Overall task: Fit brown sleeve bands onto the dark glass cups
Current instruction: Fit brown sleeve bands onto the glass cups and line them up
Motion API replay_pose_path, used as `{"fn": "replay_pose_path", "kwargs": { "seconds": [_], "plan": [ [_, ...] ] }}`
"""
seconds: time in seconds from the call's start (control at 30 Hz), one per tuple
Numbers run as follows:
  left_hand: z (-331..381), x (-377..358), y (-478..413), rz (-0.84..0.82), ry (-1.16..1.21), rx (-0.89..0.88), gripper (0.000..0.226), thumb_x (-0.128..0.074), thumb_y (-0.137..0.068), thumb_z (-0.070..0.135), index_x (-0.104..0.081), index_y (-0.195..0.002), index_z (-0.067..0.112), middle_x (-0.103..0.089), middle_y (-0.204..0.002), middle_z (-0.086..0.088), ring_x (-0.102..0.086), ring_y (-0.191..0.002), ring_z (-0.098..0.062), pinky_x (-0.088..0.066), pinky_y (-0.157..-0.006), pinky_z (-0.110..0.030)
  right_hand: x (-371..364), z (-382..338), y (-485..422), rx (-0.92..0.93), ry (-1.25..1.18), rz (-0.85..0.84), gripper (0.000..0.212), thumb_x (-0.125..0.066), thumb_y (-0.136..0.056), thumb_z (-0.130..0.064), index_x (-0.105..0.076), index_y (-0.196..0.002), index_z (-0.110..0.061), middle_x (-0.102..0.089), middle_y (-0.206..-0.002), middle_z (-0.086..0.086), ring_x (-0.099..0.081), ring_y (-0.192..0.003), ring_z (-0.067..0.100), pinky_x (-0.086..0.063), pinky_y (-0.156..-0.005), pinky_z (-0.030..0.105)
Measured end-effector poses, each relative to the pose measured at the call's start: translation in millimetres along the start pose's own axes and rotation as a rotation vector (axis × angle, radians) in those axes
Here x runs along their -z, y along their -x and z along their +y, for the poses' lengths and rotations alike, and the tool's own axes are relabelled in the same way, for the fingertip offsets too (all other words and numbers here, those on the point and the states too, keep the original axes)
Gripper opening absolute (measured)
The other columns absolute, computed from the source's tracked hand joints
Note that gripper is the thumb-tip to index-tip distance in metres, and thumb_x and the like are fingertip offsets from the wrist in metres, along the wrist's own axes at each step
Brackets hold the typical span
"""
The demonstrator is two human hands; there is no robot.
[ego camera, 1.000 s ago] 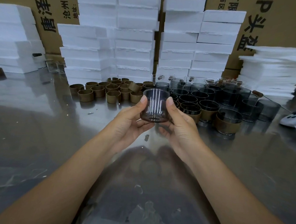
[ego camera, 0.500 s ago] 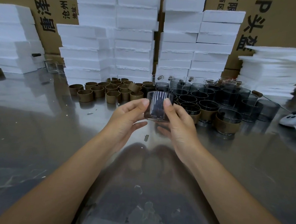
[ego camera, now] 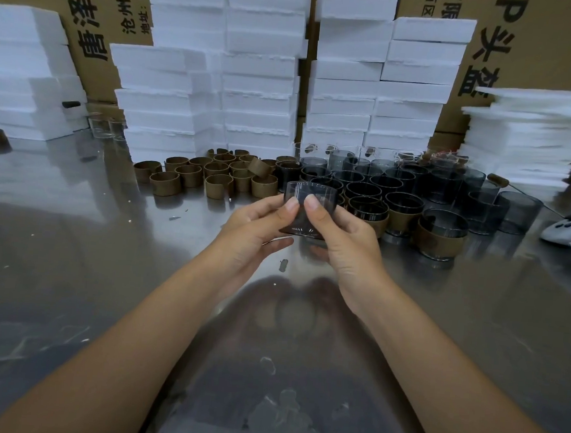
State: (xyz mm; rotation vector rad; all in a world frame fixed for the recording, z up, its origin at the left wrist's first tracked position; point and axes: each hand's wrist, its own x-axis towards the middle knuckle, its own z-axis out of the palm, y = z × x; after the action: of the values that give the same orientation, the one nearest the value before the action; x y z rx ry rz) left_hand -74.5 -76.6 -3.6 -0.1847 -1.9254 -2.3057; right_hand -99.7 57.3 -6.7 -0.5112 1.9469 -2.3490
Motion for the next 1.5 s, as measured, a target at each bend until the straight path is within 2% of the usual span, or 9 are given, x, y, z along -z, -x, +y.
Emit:
{"fn": "replay_pose_path", "kwargs": {
  "seconds": [0.1, 0.2, 0.33, 0.5, 0.73, 0.97, 1.1, 1.27, 1.5],
  "plan": [
    [0, 1, 0, -0.023, 0.016, 0.016, 0.049, -0.062, -0.072, 0.046, -0.068, -0.112, 0.019, -0.071, -0.11, -0.001, -0.066, -0.098, -0.012, -0.049, -0.088, -0.025, 4, -3, 1, -0.02, -0.07, -0.064, 0.041, -0.068, -0.063, -0.053, -0.076, -0.088, -0.022, -0.076, -0.087, -0.004, -0.07, -0.077, 0.003, -0.051, -0.063, 0.015],
    [1, 3, -1, -0.048, 0.068, 0.044, 0.038, -0.062, -0.072, 0.048, -0.075, -0.098, 0.024, -0.072, -0.104, 0.001, -0.066, -0.093, -0.01, -0.051, -0.085, -0.023, 5, -5, 1, -0.059, -0.159, -0.078, 0.028, -0.065, -0.067, -0.05, -0.079, -0.075, -0.027, -0.075, -0.08, -0.006, -0.068, -0.067, 0.001, -0.048, -0.054, 0.012],
    [0, 4, -2, -0.084, 0.111, 0.061, 0.034, -0.061, -0.074, 0.046, -0.076, -0.095, 0.025, -0.072, -0.107, -0.001, -0.067, -0.095, -0.011, -0.053, -0.086, -0.026, 5, -6, -1, -0.079, -0.171, -0.049, 0.028, -0.066, -0.064, -0.056, -0.079, -0.072, -0.032, -0.075, -0.079, -0.007, -0.067, -0.067, 0.001, -0.051, -0.06, 0.014],
    [-1, 3, -3, -0.075, 0.082, 0.073, 0.033, -0.059, -0.074, 0.048, -0.077, -0.093, 0.027, -0.073, -0.103, 0.001, -0.067, -0.094, -0.01, -0.051, -0.09, -0.029, 1, 0, -4, -0.112, 0.011, -0.002, 0.056, -0.054, -0.051, -0.079, -0.077, -0.072, -0.032, -0.073, -0.079, -0.007, -0.061, -0.079, 0.012, -0.047, -0.081, 0.033],
    [-4, 3, -4, 0.102, -0.021, 0.014, 0.049, -0.065, -0.067, 0.046, -0.066, -0.109, 0.022, -0.074, -0.097, 0.005, -0.068, -0.086, -0.006, -0.047, -0.082, -0.027, -2, -1, -1, -0.079, -0.005, 0.059, 0.077, -0.053, -0.058, -0.073, -0.067, -0.108, -0.016, -0.075, -0.098, 0.003, -0.07, -0.095, 0.021, -0.052, -0.083, 0.034],
    [-4, -1, -2, 0.017, -0.025, -0.007, 0.053, -0.072, -0.06, 0.046, -0.066, -0.105, 0.018, -0.073, -0.094, 0.005, -0.067, -0.092, -0.008, -0.051, -0.08, -0.024, -5, 2, 1, 0.022, 0.039, 0.085, 0.06, -0.065, -0.054, -0.065, -0.069, -0.096, -0.023, -0.073, -0.083, -0.009, -0.067, -0.081, 0.0, -0.05, -0.075, 0.022],
    [-5, 2, -2, -0.014, -0.012, 0.008, 0.051, -0.071, -0.066, 0.045, -0.068, -0.107, 0.014, -0.073, -0.104, -0.004, -0.068, -0.098, -0.014, -0.054, -0.083, -0.025, -2, 2, 1, 0.051, 0.033, 0.066, 0.045, -0.067, -0.059, -0.061, -0.073, -0.086, -0.026, -0.074, -0.081, -0.011, -0.066, -0.078, -0.001, -0.048, -0.069, 0.014],
    [-3, 3, -2, -0.037, 0.061, 0.031, 0.041, -0.068, -0.068, 0.048, -0.076, -0.093, 0.018, -0.074, -0.098, -0.007, -0.071, -0.091, -0.018, -0.055, -0.076, -0.023, 2, -3, 1, 0.018, -0.06, 0.009, 0.049, -0.064, -0.066, -0.055, -0.075, -0.098, -0.019, -0.075, -0.081, -0.006, -0.065, -0.069, -0.002, -0.045, -0.058, 0.009],
    [0, 3, -2, -0.061, 0.112, 0.04, 0.034, -0.058, -0.076, 0.048, -0.078, -0.09, 0.024, -0.074, -0.098, -0.008, -0.071, -0.092, -0.018, -0.055, -0.076, -0.024, 3, -4, -2, -0.076, -0.166, 0.005, 0.035, -0.064, -0.068, -0.05, -0.075, -0.088, -0.023, -0.074, -0.079, -0.005, -0.065, -0.066, 0.004, -0.048, -0.055, 0.014]
  ]
}}
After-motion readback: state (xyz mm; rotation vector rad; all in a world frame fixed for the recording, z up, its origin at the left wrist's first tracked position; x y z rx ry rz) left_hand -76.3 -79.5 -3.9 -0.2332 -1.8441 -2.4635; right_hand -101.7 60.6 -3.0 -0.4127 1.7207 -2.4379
